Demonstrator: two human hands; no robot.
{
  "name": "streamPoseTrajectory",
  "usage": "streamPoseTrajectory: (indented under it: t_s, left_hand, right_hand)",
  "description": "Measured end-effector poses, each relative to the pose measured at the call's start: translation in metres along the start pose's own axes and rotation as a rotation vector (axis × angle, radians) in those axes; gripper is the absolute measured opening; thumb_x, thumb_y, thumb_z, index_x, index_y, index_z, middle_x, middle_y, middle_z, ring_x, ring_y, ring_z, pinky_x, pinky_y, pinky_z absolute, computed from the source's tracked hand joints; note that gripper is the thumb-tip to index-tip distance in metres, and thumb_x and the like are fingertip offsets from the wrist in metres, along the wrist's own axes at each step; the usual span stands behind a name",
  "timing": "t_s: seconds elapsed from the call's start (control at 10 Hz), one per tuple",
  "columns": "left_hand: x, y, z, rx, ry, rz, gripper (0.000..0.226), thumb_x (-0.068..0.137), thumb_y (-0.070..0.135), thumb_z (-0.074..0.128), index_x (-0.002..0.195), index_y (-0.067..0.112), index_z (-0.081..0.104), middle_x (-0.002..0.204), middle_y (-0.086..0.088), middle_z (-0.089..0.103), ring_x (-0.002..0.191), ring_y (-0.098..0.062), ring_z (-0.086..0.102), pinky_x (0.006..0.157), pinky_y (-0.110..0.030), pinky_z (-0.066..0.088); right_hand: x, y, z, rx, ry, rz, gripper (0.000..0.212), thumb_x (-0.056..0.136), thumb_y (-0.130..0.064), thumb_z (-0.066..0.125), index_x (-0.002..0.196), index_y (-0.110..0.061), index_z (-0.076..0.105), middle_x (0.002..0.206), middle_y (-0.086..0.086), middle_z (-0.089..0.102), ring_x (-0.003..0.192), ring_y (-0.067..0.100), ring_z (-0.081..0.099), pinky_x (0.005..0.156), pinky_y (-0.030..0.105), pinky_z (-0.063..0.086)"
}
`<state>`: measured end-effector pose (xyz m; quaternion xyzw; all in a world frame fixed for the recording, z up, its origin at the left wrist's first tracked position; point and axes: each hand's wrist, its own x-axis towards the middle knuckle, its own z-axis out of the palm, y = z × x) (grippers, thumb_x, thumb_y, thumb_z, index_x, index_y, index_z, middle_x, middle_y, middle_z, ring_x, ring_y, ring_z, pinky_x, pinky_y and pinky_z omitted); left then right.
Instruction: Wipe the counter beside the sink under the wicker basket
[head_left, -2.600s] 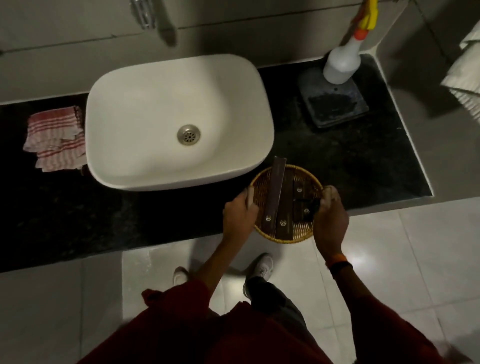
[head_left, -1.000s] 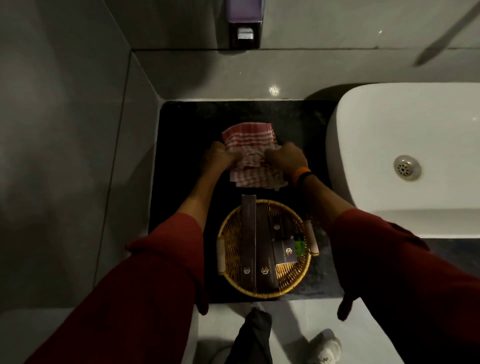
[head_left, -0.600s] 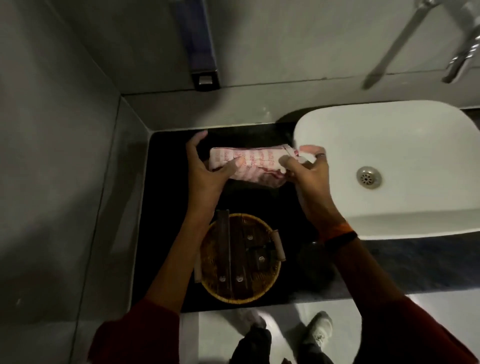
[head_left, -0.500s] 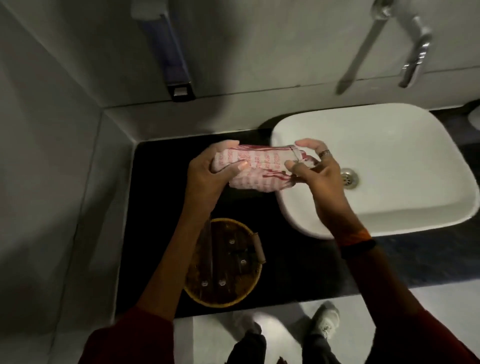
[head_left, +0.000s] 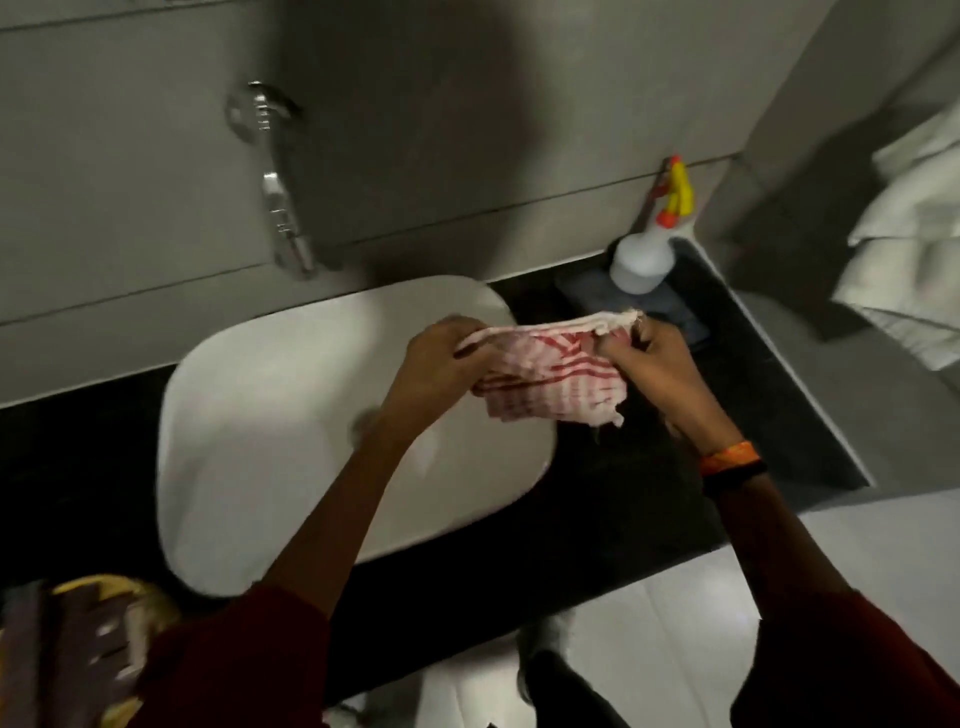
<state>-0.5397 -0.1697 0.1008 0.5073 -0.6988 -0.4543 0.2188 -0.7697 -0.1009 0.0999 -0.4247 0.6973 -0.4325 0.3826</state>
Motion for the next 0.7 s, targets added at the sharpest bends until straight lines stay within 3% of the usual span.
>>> streamPoseTrajectory:
  t_s: [0.1, 0.2, 0.3, 0.4, 0.5, 0.6, 0.7]
  left_hand:
    - [0.051, 0.027, 0.073, -0.236, 0.027, -0.097, 0.022, 0.083, 0.033, 0.070, 0.104, 0.027, 0.066, 0.105, -0.003, 0.073, 0.098, -0.022, 0.071, 0.089, -0.052, 0.061]
    - [0.096, 0.037, 0.137, -0.266, 0.065, -0.168, 0.018, 0.089, 0.022, 0.068, 0.104, 0.027, 0.061, 0.110, -0.008, 0.070, 0.101, -0.029, 0.069, 0.090, -0.055, 0.059]
    - [0.135, 0.030, 0.186, -0.264, 0.105, -0.135, 0.020, 0.090, 0.009, 0.064, 0.110, 0.010, 0.063, 0.107, -0.017, 0.070, 0.100, -0.034, 0.069, 0.089, -0.051, 0.059]
    - [0.169, 0.008, 0.226, -0.005, 0.084, -0.049, 0.028, 0.091, 0.003, 0.063, 0.118, -0.003, 0.065, 0.117, -0.027, 0.067, 0.113, -0.038, 0.064, 0.098, -0.041, 0.048]
    - [0.175, -0.019, 0.257, 0.537, -0.126, -0.018, 0.048, 0.098, 0.021, 0.056, 0.144, 0.009, 0.049, 0.156, -0.021, 0.036, 0.143, -0.042, 0.031, 0.117, -0.051, 0.031]
    - [0.162, -0.029, 0.261, 0.741, -0.163, 0.055, 0.061, 0.102, 0.033, 0.047, 0.156, 0.014, 0.026, 0.168, -0.013, 0.015, 0.154, -0.041, 0.009, 0.122, -0.057, 0.015]
    - [0.157, -0.018, 0.243, 0.739, 0.010, 0.166, 0.064, 0.103, 0.032, 0.042, 0.158, 0.009, 0.019, 0.168, -0.012, 0.015, 0.157, -0.037, 0.007, 0.125, -0.056, 0.013]
  right_hand:
    - [0.053, 0.034, -0.059, 0.106, 0.070, 0.082, 0.013, 0.092, -0.010, 0.068, 0.090, -0.022, 0.074, 0.078, -0.009, 0.078, 0.075, 0.003, 0.074, 0.064, 0.017, 0.056]
    - [0.104, 0.069, -0.099, 0.094, 0.109, 0.067, 0.022, 0.093, -0.010, 0.067, 0.111, -0.022, 0.065, 0.106, -0.001, 0.074, 0.099, 0.015, 0.072, 0.082, 0.026, 0.059]
    - [0.144, 0.104, -0.117, -0.058, 0.103, 0.012, 0.039, 0.092, 0.001, 0.065, 0.129, -0.003, 0.054, 0.116, 0.008, 0.062, 0.106, 0.020, 0.059, 0.097, 0.037, 0.049]
    - [0.169, 0.134, -0.120, -0.357, -0.020, 0.036, 0.043, 0.089, 0.000, 0.068, 0.131, 0.004, 0.057, 0.122, 0.018, 0.065, 0.116, 0.029, 0.060, 0.106, 0.041, 0.046]
    - [0.170, 0.160, -0.113, -0.657, -0.161, 0.018, 0.049, 0.090, -0.012, 0.066, 0.136, 0.001, 0.058, 0.142, 0.030, 0.052, 0.132, 0.046, 0.050, 0.111, 0.055, 0.043]
    - [0.163, 0.161, -0.104, -0.820, -0.103, -0.004, 0.048, 0.094, -0.022, 0.062, 0.141, -0.014, 0.055, 0.152, 0.021, 0.043, 0.138, 0.044, 0.041, 0.113, 0.055, 0.038]
    - [0.161, 0.145, -0.092, -0.893, -0.018, -0.208, 0.048, 0.098, -0.023, 0.057, 0.145, -0.012, 0.051, 0.159, 0.020, 0.036, 0.145, 0.042, 0.034, 0.117, 0.053, 0.032]
